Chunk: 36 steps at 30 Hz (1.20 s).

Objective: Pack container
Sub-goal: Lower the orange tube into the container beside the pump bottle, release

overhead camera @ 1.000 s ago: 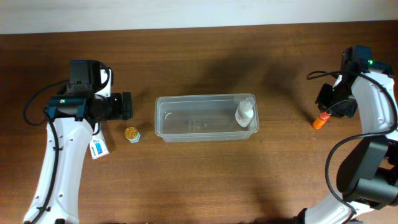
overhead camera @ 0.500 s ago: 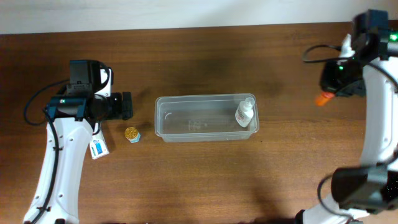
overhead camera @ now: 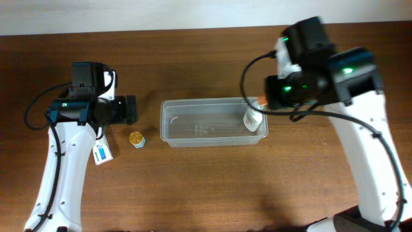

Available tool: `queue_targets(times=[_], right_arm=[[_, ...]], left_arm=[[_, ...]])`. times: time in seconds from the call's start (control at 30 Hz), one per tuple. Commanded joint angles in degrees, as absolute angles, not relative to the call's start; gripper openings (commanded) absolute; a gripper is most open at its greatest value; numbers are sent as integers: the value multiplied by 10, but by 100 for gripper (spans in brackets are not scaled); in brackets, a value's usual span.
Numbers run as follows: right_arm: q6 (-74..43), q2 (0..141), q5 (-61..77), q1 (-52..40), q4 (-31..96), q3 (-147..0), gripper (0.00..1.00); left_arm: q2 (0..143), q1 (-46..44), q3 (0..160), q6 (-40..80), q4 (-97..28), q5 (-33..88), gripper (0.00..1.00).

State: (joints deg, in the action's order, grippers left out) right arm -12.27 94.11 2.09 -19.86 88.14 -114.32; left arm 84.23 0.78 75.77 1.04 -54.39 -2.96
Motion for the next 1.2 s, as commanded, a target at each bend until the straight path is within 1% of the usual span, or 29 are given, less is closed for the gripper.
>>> queue_targets(times=[0.0,0.17,0.43,0.57,0.7,0.77,0.9,1.03,1.17], right_arm=[[-140,959,24,-235,867,-1103,12],[-141,964,24,-263,798,-1012,12],[-165,964,24,-261,681,-845,12],[-164,964,23,-261,646,-794,12],[-164,965,23,-261,640,-783,13],[-164,965,15,-261,639,-783,27],[-164,965,13,-261,638,-783,36],[-164,965,12,-261,638,-783,38],[-164,965,12,-261,638,-783,38]], left_arm=[[844,9,771,4,-542,-23,99],[844,9,771,4,-542,-23,99],[844,9,771,4,-543,-23,99],[844,9,771,4,-542,-23,100],[844,9,771,4,-543,-23,99],[844,9,771,4,-543,-23,99],[844,9,771,4,-543,-23,99],[844,9,771,4,-543,-23,99],[844,9,771,4,-543,-23,99]])
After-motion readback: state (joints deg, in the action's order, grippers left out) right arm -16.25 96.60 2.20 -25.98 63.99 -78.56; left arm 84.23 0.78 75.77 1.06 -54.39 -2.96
